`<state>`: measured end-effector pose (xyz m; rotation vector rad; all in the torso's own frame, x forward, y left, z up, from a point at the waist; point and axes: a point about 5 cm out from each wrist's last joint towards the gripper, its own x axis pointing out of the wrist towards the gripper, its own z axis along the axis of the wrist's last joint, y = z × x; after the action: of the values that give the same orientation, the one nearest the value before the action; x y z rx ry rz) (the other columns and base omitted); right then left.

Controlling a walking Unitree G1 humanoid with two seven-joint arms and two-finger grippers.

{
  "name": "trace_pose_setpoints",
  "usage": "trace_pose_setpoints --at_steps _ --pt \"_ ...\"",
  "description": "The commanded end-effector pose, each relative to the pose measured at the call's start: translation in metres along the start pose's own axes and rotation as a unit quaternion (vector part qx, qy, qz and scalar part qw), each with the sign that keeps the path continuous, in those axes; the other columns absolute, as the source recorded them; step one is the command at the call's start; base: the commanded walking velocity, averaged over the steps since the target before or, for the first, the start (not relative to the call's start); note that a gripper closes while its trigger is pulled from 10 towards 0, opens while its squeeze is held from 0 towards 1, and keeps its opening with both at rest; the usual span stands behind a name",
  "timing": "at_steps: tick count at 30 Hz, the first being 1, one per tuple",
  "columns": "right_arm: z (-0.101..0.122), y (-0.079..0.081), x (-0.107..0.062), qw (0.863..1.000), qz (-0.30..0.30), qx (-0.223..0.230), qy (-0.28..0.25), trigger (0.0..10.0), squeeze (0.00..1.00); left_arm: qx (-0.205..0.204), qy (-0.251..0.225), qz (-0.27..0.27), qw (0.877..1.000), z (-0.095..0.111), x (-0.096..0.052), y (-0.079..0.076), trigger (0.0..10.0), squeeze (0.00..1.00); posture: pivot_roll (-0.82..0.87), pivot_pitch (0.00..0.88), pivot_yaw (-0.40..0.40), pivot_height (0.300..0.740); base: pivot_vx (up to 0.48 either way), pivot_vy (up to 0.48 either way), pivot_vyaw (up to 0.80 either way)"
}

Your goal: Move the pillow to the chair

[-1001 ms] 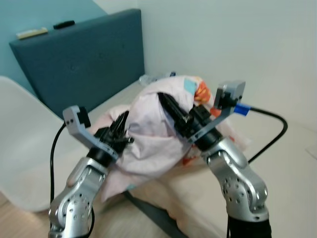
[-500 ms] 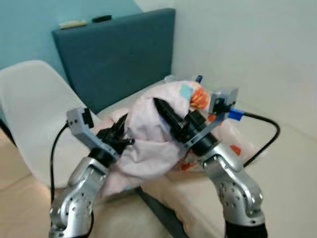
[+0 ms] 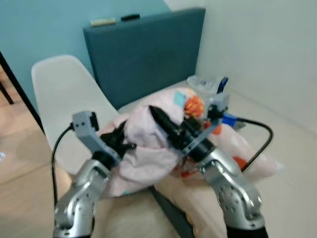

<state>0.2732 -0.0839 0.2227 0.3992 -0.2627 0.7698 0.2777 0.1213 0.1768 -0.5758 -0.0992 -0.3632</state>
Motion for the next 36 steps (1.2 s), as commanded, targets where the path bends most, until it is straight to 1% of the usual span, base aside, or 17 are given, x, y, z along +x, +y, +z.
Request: trace_pose_setpoints --at_steps 1,8,15,16,17,20,21,23,24,29,34,35,36 --pt "-0.005 0.004 0.002 1.0 0.013 0.01 0.009 10.0 0.0 0.009 -0.024 -0.006 1.0 0.008 -0.001 -0.003 10.0 0.0 0.01 0.003 -0.005 0.74 0.0 0.0 0.69" --pt "-0.009 0.004 0.0 1.0 0.014 0.014 0.016 10.0 0.0 0.015 -0.016 0.004 1.0 0.003 -0.004 0.0 10.0 0.0 0.01 0.009 -0.007 0.74 0.0 0.0 0.7" --pt "-0.019 0.005 -0.006 0.999 0.023 0.019 0.042 10.0 0.0 0.024 0.001 0.022 0.999 -0.006 -0.011 0.008 10.0 0.0 0.01 0.009 -0.007 0.74 0.0 0.0 0.69" --pt "-0.025 0.003 -0.01 0.998 0.017 0.021 0.053 10.0 0.0 0.025 0.006 0.029 0.999 -0.009 -0.014 0.011 10.0 0.0 0.01 0.009 -0.007 0.74 0.0 0.0 0.7" --pt "-0.034 -0.002 -0.019 0.997 0.004 0.023 0.072 10.0 0.0 0.027 0.015 0.041 0.999 -0.013 -0.019 0.017 10.0 0.0 0.01 0.014 -0.008 0.74 0.0 0.0 0.7" --pt "-0.038 -0.004 -0.022 0.997 -0.002 0.024 0.079 10.0 0.0 0.029 0.019 0.045 0.998 -0.015 -0.021 0.019 10.0 0.0 0.01 0.014 -0.008 0.74 0.0 0.0 0.7" --pt "-0.044 -0.01 -0.031 0.995 -0.017 0.024 0.095 10.0 0.0 0.032 0.029 0.056 0.997 -0.02 -0.028 0.023 10.0 0.0 0.01 0.021 -0.009 0.74 0.0 0.0 0.7" --pt "-0.046 -0.011 -0.034 0.995 -0.021 0.025 0.1 10.0 0.0 0.032 0.033 0.06 0.997 -0.021 -0.03 0.025 10.0 0.0 0.01 0.021 -0.009 0.74 0.0 0.0 0.69" --pt "-0.048 -0.013 -0.039 0.994 -0.027 0.025 0.107 10.0 0.0 0.034 0.038 0.066 0.997 -0.023 -0.035 0.027 10.0 0.0 0.01 0.025 -0.008 0.74 0.0 0.0 0.7" --pt "-0.049 -0.012 -0.041 0.993 -0.027 0.027 0.108 10.0 0.0 0.036 0.038 0.07 0.996 -0.023 -0.036 0.028 10.0 0.0 0.01 0.026 -0.008 0.74 0.0 0.0 0.7" --pt "-0.049 -0.009 -0.039 0.994 -0.014 0.031 0.106 10.0 0.0 0.042 0.024 0.067 0.997 -0.017 -0.031 0.025 10.0 0.0 0.01 0.025 -0.009 0.74 0.0 0.0 0.69" --pt "-0.047 -0.006 -0.037 0.994 -0.003 0.033 0.101 10.0 0.0 0.043 0.006 0.062 0.997 -0.009 -0.028 0.023 10.0 0.0 0.02 0.025 -0.012 0.74 0.0 0.0 0.68" --pt "-0.047 -0.006 -0.036 0.995 0.0 0.034 0.099 10.0 0.0 0.043 -0.001 0.061 0.997 -0.006 -0.027 0.023 10.0 0.0 0.02 0.025 -0.012 0.74 0.0 0.0 0.68"
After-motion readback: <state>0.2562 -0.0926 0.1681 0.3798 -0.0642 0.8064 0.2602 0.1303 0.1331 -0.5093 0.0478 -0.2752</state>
